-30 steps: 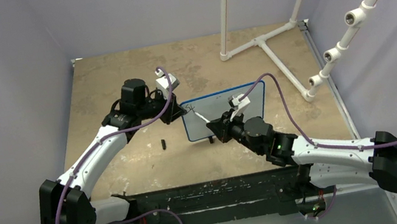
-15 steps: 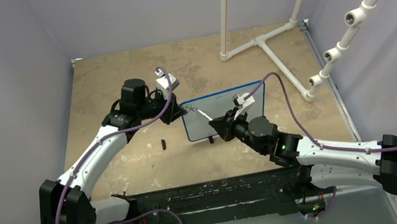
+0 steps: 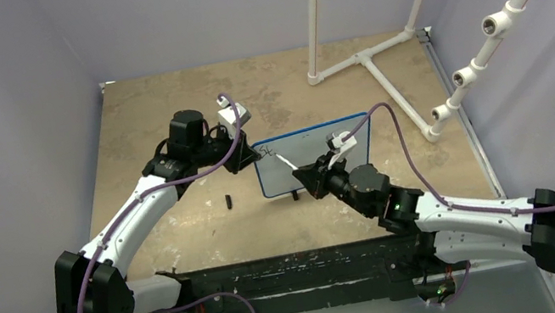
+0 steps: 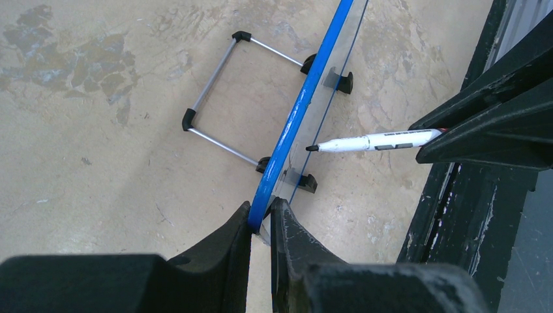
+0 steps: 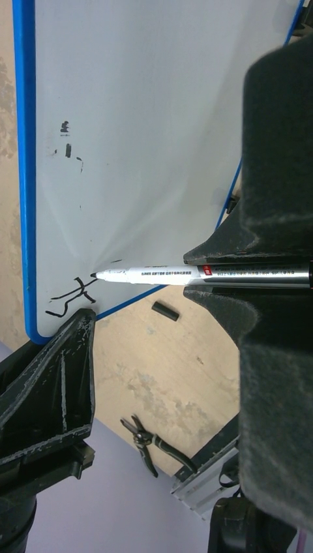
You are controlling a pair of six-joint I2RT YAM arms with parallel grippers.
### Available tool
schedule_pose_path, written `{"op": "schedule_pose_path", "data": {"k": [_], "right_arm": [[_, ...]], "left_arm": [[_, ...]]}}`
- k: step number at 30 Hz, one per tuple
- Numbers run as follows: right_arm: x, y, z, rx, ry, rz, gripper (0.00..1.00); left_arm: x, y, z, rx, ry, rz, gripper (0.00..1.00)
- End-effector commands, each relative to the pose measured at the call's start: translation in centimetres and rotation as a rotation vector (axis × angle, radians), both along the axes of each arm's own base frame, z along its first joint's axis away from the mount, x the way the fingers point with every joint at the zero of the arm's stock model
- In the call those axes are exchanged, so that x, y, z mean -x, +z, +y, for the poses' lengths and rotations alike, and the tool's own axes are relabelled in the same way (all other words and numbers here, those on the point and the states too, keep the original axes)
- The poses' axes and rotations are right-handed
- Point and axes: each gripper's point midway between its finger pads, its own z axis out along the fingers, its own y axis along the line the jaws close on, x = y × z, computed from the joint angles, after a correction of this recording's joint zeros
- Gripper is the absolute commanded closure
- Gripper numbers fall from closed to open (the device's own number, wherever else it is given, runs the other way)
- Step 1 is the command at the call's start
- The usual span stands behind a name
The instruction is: Write a sentence on the whiteboard
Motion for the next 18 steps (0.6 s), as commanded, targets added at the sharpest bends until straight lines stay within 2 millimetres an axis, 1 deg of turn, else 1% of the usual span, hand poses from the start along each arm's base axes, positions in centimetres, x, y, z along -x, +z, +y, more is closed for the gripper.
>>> {"op": "schedule_pose_path", "data": {"k": [1,4,10,18], "right_arm": [[-0.6,1.8,0.4,-0.038,-0.009,-0.047,1.00],[-0.7,1.7,0.5,-0.036,-0.011,-0.048,1.00],[-1.0,1.5,0.2,-0.034,-0.040,-0.041,1.00],[-1.4,0.2,0.0,-0.006,-0.068,-0.005,1.00]], "left_arm": [[-0.2,0.5,0.4,-0.017,0.004,-0.058,1.00],[-0.2,0.5,0.4,-0.018,0.003,-0.057,1.00],[-0.2,0.5,0.4,-0.018,0.004,-0.055,1.00],[-0.2,0.4,0.5,-0.019,0.003,-0.055,1.00]]}}
